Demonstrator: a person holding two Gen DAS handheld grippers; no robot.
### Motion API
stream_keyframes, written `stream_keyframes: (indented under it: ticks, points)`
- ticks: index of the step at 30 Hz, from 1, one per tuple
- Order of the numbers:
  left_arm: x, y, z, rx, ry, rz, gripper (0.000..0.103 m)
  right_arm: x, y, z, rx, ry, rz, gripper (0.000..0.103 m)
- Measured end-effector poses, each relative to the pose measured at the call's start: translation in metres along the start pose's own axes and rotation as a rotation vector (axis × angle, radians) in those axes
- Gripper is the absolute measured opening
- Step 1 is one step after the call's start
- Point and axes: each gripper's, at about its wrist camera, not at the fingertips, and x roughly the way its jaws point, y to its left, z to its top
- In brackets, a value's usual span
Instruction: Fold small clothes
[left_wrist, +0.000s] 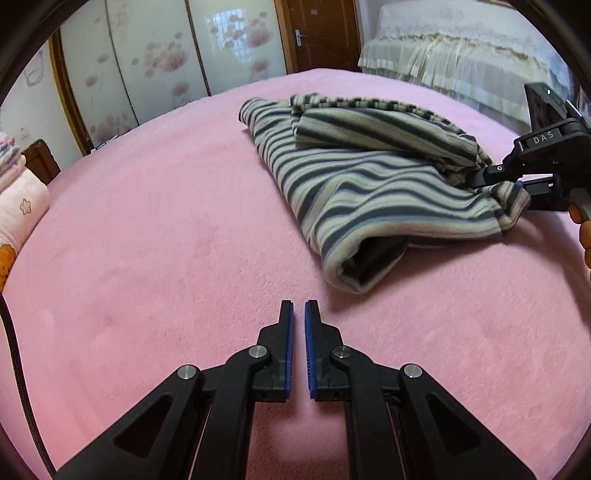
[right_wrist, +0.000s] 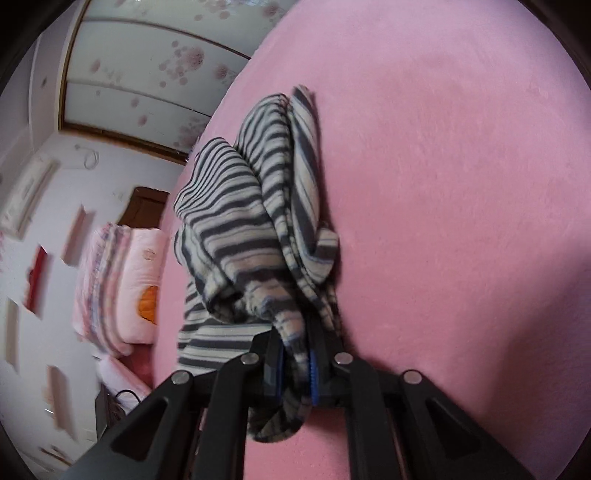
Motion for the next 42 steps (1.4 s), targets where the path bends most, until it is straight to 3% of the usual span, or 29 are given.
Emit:
stream_keyframes:
  ticks: [2,6,11,19,28,29,30,31,32,34,38,42]
  points:
    - [-0.007,0.004,0.004,-0.015,-0.023,-0.03,0.004,-0.007,0.03,0.002,-0.148,-0.019,-0.116,0.021]
    - [-0.015,0.011,0.012,-0.033,-0.039,-0.07,0.007,-0.018,0.087,-0.001,-0.418,-0.086,-0.288,0.047]
    - [-0.02,0.018,0.023,-0.059,-0.052,-0.106,0.011,-0.02,0.147,0.0,-0.689,-0.152,-0.392,0.07]
    - [-0.012,0.045,0.069,-0.138,-0.09,-0.126,0.036,0.038,0.188,0.025,-0.868,-0.047,-0.395,0.071]
    - [0.032,0.083,0.097,-0.314,-0.033,-0.193,0.036,0.119,0.203,0.03,-1.074,0.114,-0.534,0.071]
    - [0.035,0.084,0.096,-0.321,-0.025,-0.202,0.036,0.124,0.203,0.032,-1.074,0.128,-0.546,0.07]
    - [0.037,0.084,0.096,-0.323,-0.02,-0.204,0.036,0.126,0.2,0.036,-1.053,0.146,-0.538,0.057]
    - [0.039,0.084,0.097,-0.318,-0.016,-0.204,0.036,0.128,0.198,0.042,-1.019,0.168,-0.522,0.042]
    - [0.039,0.082,0.098,-0.311,-0.015,-0.203,0.037,0.129,0.194,0.049,-0.971,0.197,-0.496,0.013]
    - [0.039,0.078,0.101,-0.292,-0.018,-0.2,0.037,0.118,0.187,0.067,-0.868,0.186,-0.426,0.011]
    - [0.037,0.073,0.108,-0.264,-0.036,-0.194,0.037,0.073,0.16,0.098,-0.69,0.03,-0.279,0.011]
    - [0.041,0.07,0.124,-0.247,-0.047,-0.182,0.042,0.05,0.092,0.129,-0.414,-0.063,-0.238,0.014]
